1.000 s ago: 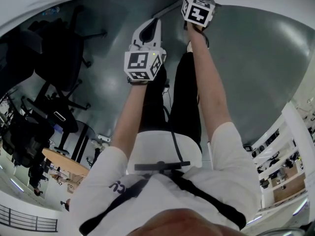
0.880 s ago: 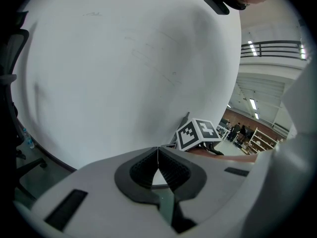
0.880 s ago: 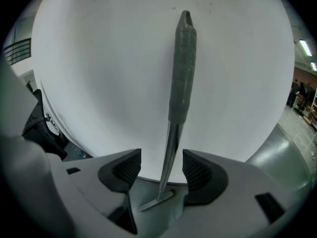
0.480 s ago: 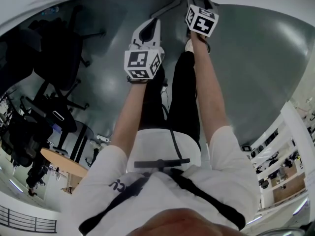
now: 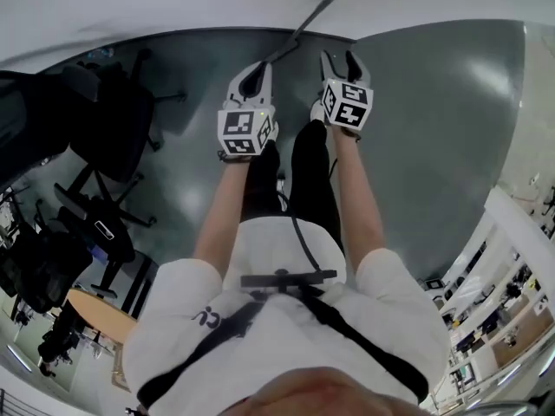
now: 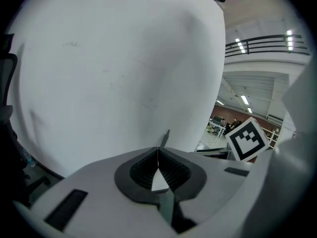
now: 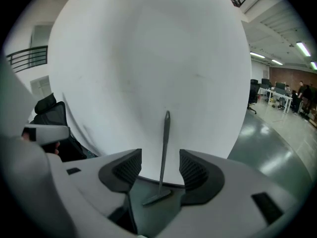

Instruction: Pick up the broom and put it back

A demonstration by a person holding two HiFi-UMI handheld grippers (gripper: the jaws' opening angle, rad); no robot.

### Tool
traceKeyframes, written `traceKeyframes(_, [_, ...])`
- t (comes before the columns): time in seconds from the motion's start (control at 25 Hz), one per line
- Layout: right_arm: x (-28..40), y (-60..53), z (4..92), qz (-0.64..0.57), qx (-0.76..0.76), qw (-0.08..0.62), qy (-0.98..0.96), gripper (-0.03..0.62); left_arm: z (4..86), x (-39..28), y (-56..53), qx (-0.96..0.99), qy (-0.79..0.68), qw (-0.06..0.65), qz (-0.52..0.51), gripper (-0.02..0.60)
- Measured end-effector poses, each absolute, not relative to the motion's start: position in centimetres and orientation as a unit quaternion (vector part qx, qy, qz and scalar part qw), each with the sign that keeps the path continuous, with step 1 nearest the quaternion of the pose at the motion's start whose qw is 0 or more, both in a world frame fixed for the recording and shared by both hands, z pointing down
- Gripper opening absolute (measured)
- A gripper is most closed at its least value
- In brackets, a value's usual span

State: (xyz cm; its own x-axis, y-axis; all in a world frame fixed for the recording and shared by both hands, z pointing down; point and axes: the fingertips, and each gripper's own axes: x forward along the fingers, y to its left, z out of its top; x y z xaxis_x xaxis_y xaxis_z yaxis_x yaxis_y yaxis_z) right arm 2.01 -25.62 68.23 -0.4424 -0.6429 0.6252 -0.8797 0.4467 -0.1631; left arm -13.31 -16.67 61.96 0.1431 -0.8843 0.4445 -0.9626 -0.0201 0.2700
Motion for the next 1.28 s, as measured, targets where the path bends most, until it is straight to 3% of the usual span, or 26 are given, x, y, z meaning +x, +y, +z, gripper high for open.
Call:
traceKeyframes(0.44, [4.4,-21.8,51.1,0.151,0.464,0.147,-0.861,0.238,49.7,-10.3,-14.2,0.767,-0.615,0.171,0.069,0.009])
traceKeyframes(0.52, [4.8,-21.0,48.7,0.136,0.466,0.133,-0.864,0.184,47.4,-9.7,-14.1,0.776,-0.609,0.153,0.062,0.009])
traceKeyframes(0.76, [5.7,-18.0,42.5,0.109,0.469,0.094,-0.872,0.181,41.6,-7.9,-13.0,0.798,-0.592,0.110,0.040,0.009])
traceKeyframes(0.84, [5.6,-17.0,40.5,0.096,0.471,0.079,-0.873,0.138,39.8,-7.7,-12.4,0.802,-0.589,0.096,0.031,0.009])
traceKeyframes(1.28, [3.2,-11.2,35.2,0.061,0.443,0.032,-0.894,0.048,35.2,-6.8,-8.8,0.825,-0.563,0.052,0.005,0.009])
